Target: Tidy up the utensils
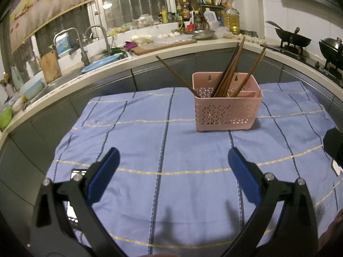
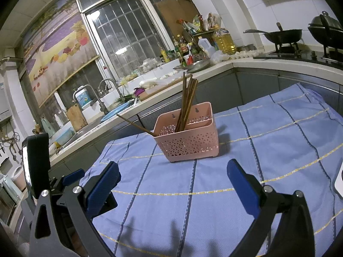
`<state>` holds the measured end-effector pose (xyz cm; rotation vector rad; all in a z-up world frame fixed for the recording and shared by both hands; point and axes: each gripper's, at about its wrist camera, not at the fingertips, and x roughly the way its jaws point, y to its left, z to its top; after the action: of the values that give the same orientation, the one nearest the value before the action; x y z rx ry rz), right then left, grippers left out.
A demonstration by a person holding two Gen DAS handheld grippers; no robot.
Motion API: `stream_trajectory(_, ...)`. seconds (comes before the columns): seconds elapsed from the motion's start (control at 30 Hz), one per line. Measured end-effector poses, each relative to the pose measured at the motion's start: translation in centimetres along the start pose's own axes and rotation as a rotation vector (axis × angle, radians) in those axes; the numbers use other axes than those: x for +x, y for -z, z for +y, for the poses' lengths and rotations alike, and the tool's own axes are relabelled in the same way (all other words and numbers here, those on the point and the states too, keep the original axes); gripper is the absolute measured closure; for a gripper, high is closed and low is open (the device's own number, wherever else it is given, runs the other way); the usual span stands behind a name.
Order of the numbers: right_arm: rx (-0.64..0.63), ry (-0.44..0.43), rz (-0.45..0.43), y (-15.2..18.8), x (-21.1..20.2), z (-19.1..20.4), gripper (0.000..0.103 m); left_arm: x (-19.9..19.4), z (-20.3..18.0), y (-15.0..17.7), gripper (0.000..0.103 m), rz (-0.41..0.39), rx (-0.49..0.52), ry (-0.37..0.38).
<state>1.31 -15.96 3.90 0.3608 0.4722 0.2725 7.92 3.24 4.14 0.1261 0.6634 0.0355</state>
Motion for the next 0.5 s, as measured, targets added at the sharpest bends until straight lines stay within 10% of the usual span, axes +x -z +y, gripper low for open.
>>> stream_trajectory(0.5, 0.003, -0.001, 0.002, 0.02, 0.11, 0.0, 0.004, 0.17, 0.05, 0.09, 0.006, 0.008, 0.004, -0.001)
